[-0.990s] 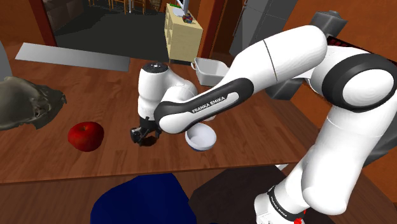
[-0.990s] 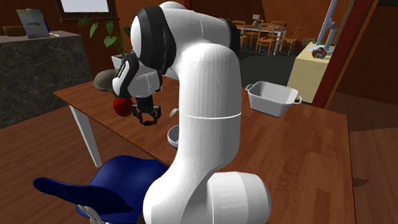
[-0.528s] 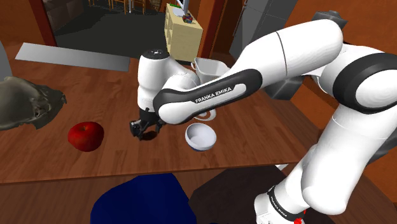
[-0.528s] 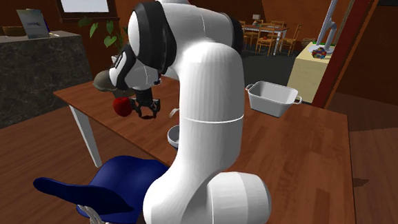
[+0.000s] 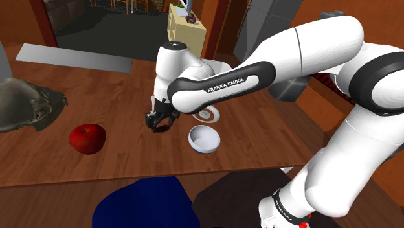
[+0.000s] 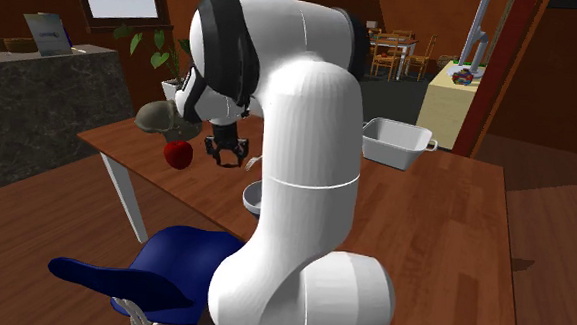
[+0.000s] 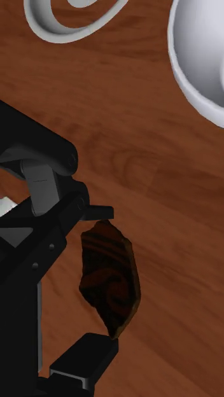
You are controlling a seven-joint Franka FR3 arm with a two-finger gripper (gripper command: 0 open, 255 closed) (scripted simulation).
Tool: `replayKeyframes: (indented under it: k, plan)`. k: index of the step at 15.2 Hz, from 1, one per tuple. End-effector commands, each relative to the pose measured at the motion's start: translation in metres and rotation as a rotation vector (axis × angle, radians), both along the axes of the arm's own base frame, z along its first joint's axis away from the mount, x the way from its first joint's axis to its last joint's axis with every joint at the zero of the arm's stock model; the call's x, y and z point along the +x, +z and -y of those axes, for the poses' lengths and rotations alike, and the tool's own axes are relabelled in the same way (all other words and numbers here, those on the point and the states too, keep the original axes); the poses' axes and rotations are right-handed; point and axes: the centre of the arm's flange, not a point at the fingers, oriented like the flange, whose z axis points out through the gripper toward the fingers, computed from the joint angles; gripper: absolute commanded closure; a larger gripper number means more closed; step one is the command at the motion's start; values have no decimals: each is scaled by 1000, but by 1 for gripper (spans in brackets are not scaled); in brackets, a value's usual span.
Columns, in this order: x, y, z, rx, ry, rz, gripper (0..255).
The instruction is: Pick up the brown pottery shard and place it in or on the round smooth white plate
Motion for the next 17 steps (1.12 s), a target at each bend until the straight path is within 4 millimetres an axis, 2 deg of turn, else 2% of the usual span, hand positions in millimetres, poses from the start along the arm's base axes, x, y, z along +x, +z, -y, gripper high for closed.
replayKeyframes:
  k: [1,17]
  plan:
    - [3,1,25,0,1,0,255]
    - [57,6,229,0,1,0,255]
